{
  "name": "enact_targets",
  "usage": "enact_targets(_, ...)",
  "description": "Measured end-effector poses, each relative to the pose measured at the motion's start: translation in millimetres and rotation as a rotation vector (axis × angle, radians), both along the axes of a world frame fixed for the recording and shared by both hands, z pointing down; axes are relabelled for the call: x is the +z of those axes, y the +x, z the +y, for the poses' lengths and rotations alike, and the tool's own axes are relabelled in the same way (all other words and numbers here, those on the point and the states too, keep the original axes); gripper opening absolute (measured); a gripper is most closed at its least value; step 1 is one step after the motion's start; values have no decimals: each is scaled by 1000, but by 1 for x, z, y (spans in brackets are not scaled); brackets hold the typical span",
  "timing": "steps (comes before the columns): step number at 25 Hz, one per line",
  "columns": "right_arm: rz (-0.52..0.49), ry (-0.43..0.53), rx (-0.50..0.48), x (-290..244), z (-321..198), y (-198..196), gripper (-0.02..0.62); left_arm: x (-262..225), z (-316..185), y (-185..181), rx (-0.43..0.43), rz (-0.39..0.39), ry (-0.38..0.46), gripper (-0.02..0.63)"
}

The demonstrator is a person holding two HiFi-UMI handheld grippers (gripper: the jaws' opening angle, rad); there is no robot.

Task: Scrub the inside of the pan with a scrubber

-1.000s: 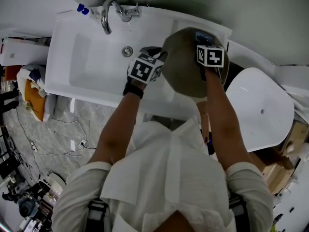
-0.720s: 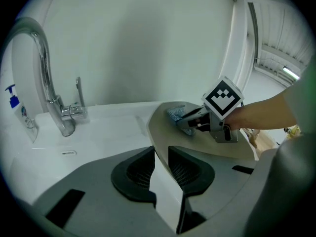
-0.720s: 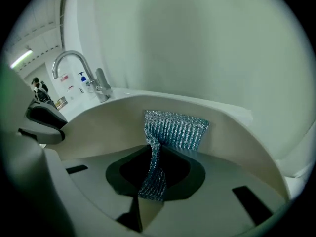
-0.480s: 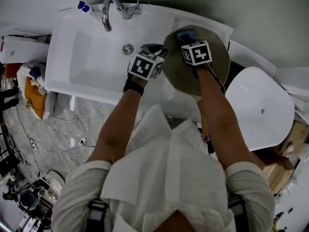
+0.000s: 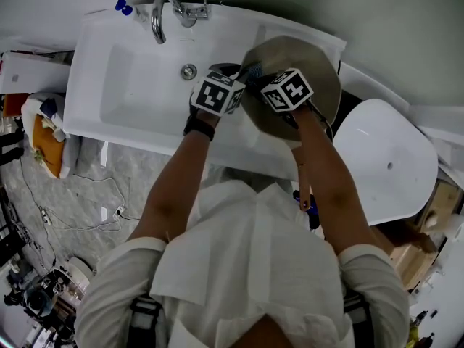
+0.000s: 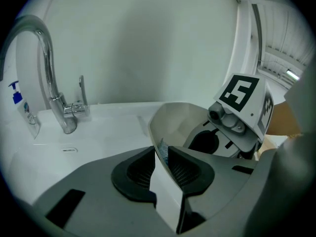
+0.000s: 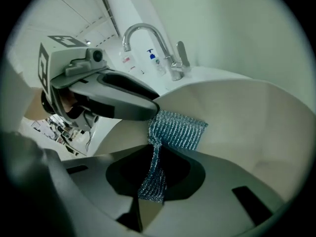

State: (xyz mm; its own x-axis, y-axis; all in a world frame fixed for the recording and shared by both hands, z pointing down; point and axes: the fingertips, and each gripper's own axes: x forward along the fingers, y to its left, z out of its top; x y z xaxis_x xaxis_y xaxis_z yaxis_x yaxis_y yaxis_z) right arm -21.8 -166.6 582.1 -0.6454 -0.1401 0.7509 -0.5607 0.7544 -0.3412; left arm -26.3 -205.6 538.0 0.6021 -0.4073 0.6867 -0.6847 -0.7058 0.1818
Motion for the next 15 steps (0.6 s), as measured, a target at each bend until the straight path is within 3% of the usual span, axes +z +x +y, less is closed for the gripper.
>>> enact_targets(4, 12, -100, -158, 1, 36, -2, 48, 0, -1, -1, -24, -5, -2, 86)
enact_targets(10, 47, -258, -307, -2, 80, 12, 48, 0, -2, 0, -44, -21, 4, 83)
enact_targets(13, 43, -237, -308, -2, 76, 11, 48, -1, -3, 0, -52, -18, 6, 80)
enact_targets(15, 26, -179, -249, -2, 60, 5, 48, -2, -4, 1, -56, -18, 6, 77)
